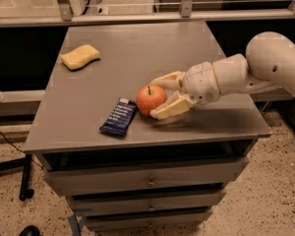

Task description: Move apple near rxbar blueberry

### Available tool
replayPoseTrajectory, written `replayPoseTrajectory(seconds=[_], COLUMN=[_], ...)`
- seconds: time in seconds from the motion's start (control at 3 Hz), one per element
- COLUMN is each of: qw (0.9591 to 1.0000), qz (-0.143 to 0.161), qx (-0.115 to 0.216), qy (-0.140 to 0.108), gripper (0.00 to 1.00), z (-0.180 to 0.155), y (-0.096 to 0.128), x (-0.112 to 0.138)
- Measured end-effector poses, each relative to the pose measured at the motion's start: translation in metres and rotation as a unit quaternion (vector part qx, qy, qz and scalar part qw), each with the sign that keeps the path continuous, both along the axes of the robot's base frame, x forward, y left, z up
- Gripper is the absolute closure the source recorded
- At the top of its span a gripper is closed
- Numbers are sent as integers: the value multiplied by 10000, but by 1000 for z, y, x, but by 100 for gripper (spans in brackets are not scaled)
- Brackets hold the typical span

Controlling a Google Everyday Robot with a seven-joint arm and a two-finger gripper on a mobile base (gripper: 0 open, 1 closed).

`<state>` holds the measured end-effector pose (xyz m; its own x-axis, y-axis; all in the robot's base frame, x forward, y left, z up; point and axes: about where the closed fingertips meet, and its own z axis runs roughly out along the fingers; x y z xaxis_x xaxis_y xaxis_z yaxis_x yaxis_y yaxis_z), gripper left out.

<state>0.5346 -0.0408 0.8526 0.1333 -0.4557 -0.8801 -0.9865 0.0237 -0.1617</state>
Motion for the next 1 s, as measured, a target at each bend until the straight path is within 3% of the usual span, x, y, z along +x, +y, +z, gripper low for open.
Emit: replayPoseTrajectory(seconds=[0.67,1.0], qw=[10000,9999], qz=[-3,-26], qx=[-34,-71], qy=[22,85], gripper=[12,0], z=[-4,-16], y=[-1,-6], x=[-1,-4])
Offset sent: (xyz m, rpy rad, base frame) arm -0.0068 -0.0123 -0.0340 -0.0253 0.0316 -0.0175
